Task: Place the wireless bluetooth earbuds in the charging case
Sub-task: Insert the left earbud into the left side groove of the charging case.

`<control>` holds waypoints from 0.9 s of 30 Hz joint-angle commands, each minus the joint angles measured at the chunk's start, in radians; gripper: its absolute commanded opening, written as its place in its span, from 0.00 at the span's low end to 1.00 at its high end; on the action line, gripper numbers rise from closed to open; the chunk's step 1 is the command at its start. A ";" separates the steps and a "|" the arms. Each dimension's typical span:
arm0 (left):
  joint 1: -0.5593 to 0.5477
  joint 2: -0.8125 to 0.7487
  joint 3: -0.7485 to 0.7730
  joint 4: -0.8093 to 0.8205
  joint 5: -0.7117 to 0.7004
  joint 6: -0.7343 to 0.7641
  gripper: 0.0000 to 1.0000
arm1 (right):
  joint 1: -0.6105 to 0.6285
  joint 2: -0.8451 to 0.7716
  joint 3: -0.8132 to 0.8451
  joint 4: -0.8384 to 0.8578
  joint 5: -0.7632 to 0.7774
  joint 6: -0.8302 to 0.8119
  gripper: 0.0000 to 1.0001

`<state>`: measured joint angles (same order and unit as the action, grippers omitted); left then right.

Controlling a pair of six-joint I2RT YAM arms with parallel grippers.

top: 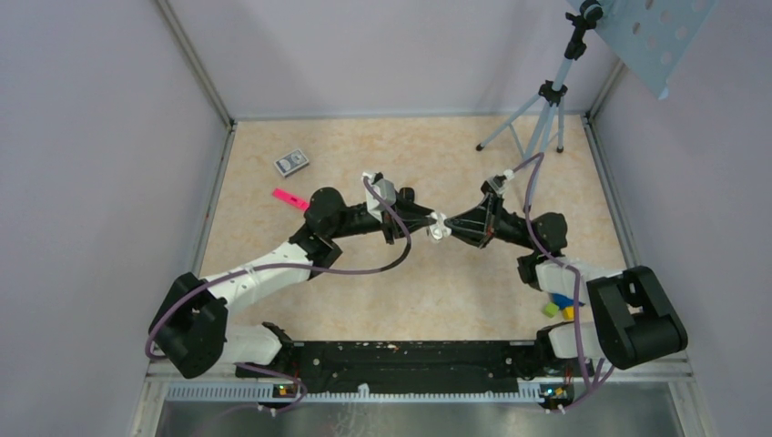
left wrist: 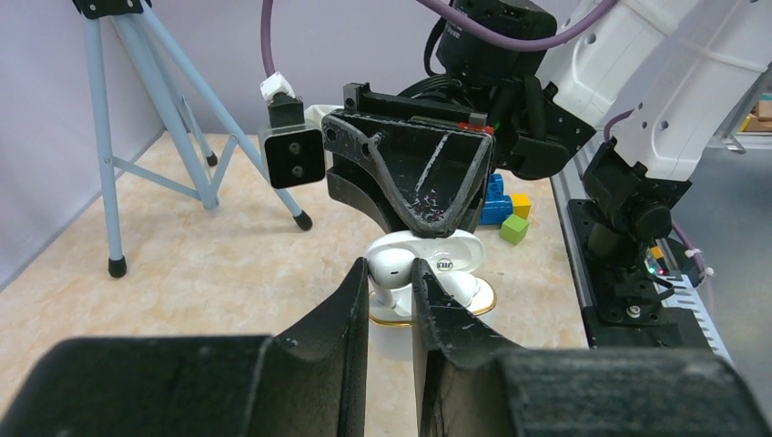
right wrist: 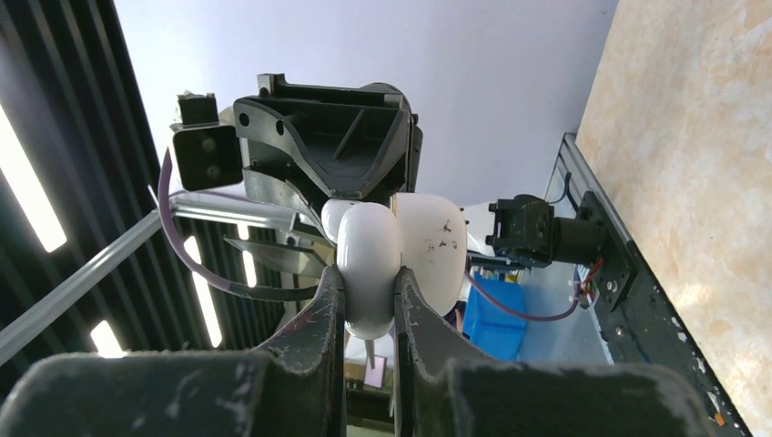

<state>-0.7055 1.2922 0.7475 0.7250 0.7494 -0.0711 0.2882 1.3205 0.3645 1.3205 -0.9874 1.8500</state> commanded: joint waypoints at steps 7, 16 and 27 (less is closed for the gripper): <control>-0.004 -0.013 0.024 -0.121 0.103 0.062 0.00 | 0.008 -0.009 0.001 0.145 0.057 0.035 0.00; -0.003 -0.042 0.037 -0.231 0.109 0.167 0.00 | 0.008 0.003 0.005 0.161 0.059 0.043 0.00; -0.003 -0.013 0.063 -0.232 0.116 0.114 0.45 | 0.018 -0.019 0.010 0.094 0.054 0.001 0.00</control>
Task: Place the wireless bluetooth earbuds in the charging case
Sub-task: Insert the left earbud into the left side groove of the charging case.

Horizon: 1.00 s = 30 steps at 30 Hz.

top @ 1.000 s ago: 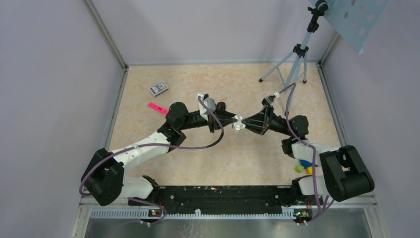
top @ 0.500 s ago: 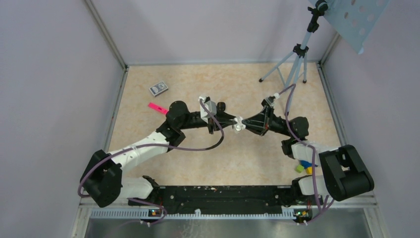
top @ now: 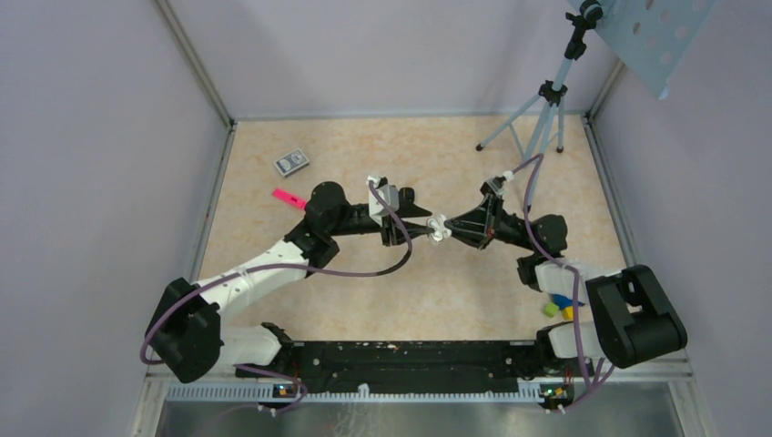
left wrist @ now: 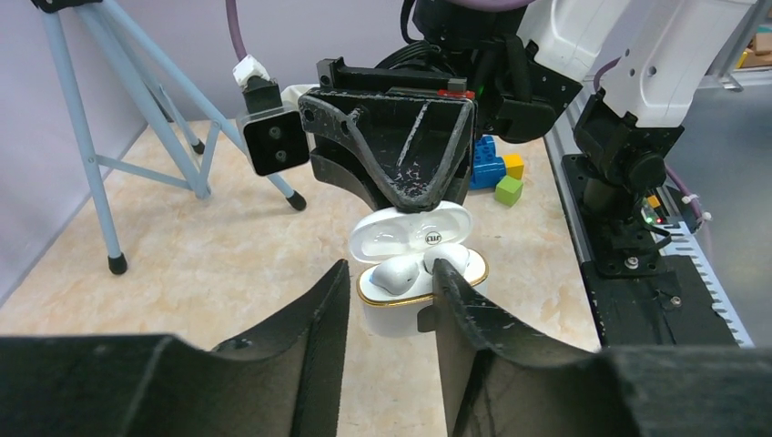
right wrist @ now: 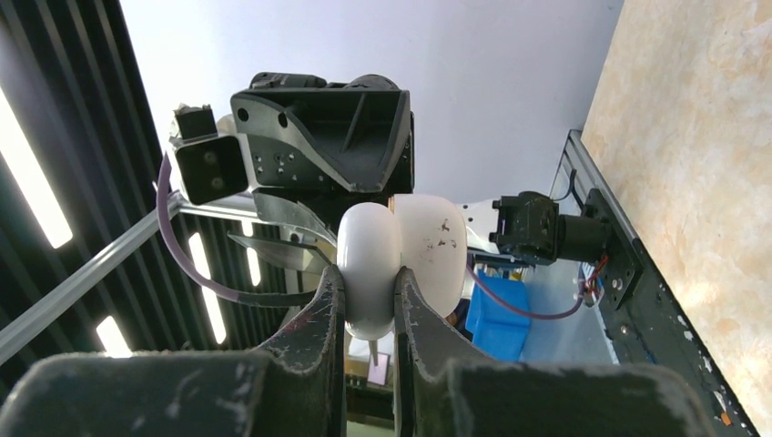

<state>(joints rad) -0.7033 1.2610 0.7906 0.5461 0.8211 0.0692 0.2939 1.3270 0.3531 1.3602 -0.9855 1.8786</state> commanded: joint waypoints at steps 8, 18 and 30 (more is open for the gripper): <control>-0.005 -0.013 0.033 -0.059 0.016 -0.028 0.55 | 0.012 -0.060 0.029 -0.071 0.043 -0.101 0.00; -0.004 -0.161 0.125 -0.298 -0.174 -0.004 0.83 | 0.012 -0.207 0.207 -1.018 0.128 -0.727 0.00; 0.046 -0.337 0.107 -0.523 -0.746 -0.144 0.99 | 0.015 0.123 0.357 -1.075 0.296 -0.908 0.00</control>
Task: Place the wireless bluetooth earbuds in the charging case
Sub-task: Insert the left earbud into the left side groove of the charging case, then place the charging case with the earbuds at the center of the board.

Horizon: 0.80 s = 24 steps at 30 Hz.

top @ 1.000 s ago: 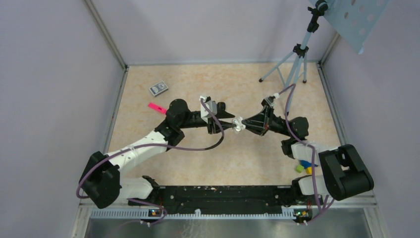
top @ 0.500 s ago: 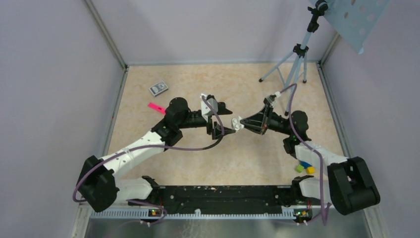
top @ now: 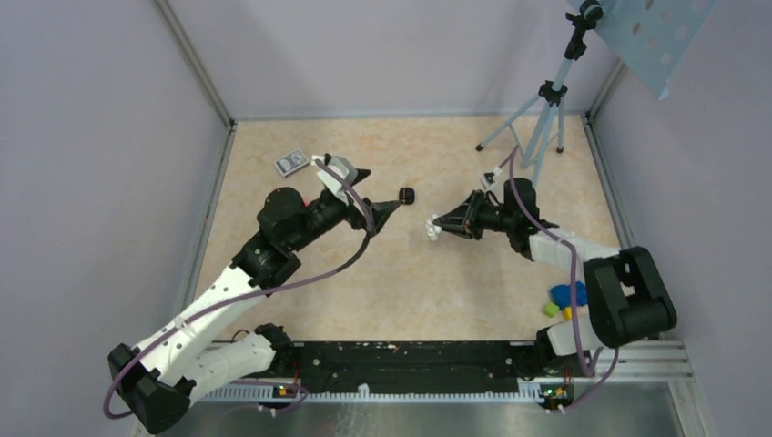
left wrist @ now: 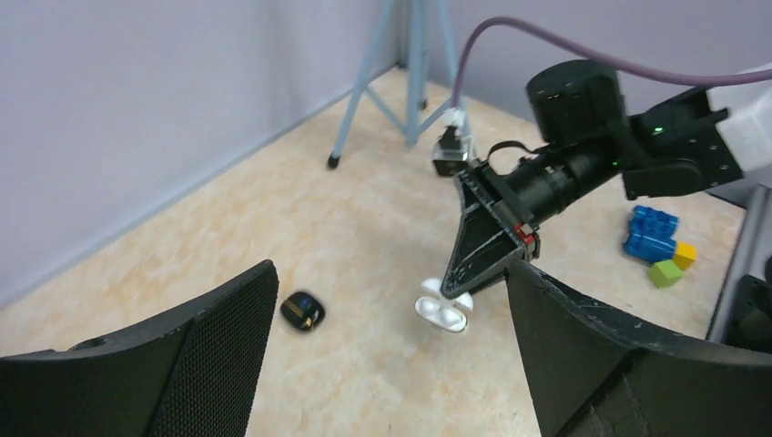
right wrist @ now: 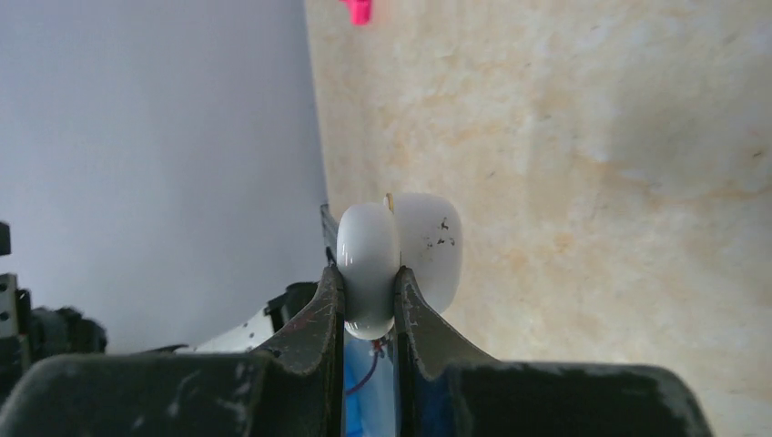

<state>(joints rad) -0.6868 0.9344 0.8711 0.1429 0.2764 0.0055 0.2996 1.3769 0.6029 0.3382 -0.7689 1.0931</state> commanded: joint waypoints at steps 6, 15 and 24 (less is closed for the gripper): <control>0.072 0.039 0.073 -0.252 -0.177 -0.158 0.99 | 0.010 0.174 0.117 -0.126 0.173 -0.203 0.00; 0.086 0.063 0.056 -0.212 -0.125 -0.174 0.99 | 0.010 0.209 0.043 -0.137 0.213 -0.238 0.00; 0.094 0.091 0.056 -0.194 -0.088 -0.180 0.99 | -0.001 0.183 -0.021 -0.155 0.253 -0.261 0.00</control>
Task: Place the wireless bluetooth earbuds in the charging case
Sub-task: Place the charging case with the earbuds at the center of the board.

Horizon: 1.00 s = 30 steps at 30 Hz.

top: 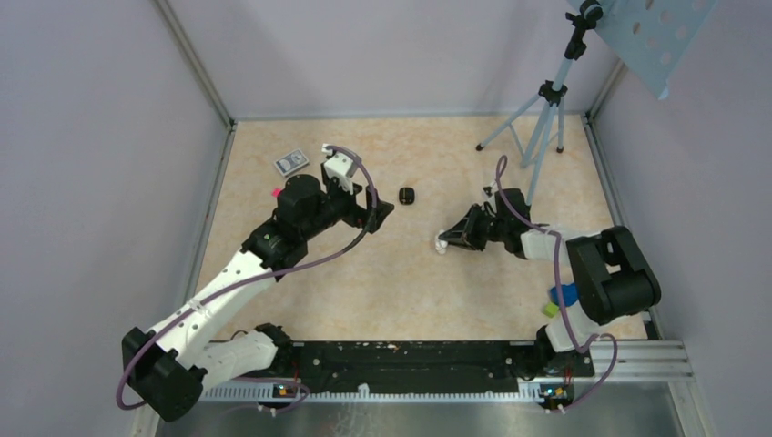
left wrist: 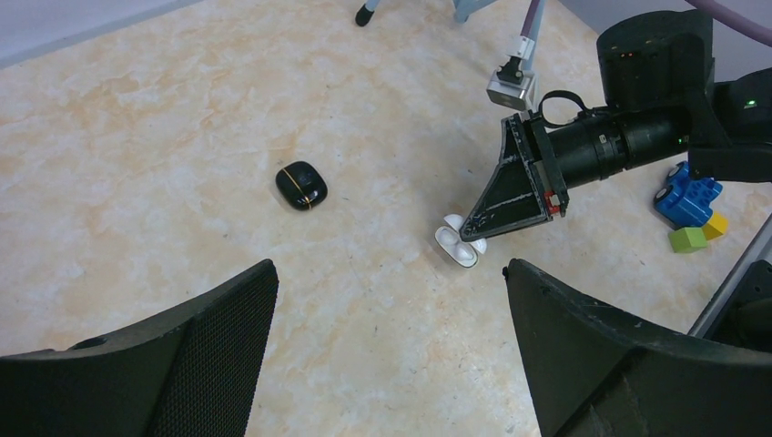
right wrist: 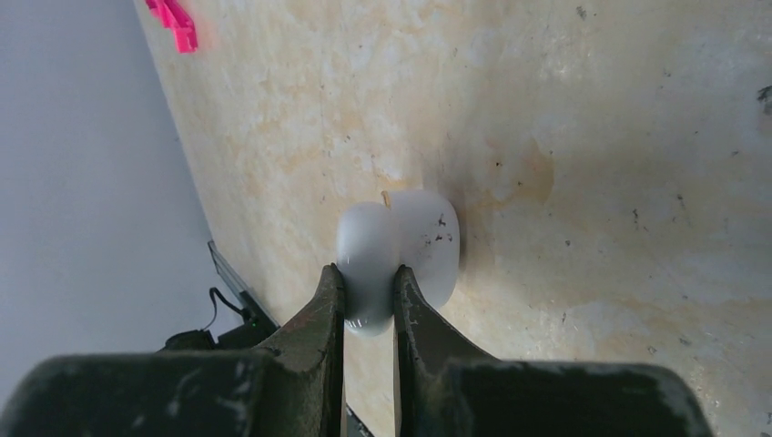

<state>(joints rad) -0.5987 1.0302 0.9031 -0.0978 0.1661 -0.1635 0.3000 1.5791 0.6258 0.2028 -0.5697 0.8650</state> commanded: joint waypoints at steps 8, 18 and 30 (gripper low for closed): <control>0.008 0.000 0.025 0.044 0.029 -0.010 0.99 | -0.042 -0.074 -0.104 -0.016 0.070 -0.031 0.00; 0.010 0.034 0.042 0.044 0.046 -0.019 0.99 | -0.049 -0.181 -0.055 -0.222 0.200 -0.107 0.43; 0.215 0.155 0.135 -0.162 0.061 -0.158 0.99 | -0.049 -0.466 0.206 -0.739 0.705 -0.267 0.86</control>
<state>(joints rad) -0.4854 1.1728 0.9817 -0.1806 0.2123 -0.2523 0.2581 1.2224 0.7128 -0.3130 -0.1360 0.6823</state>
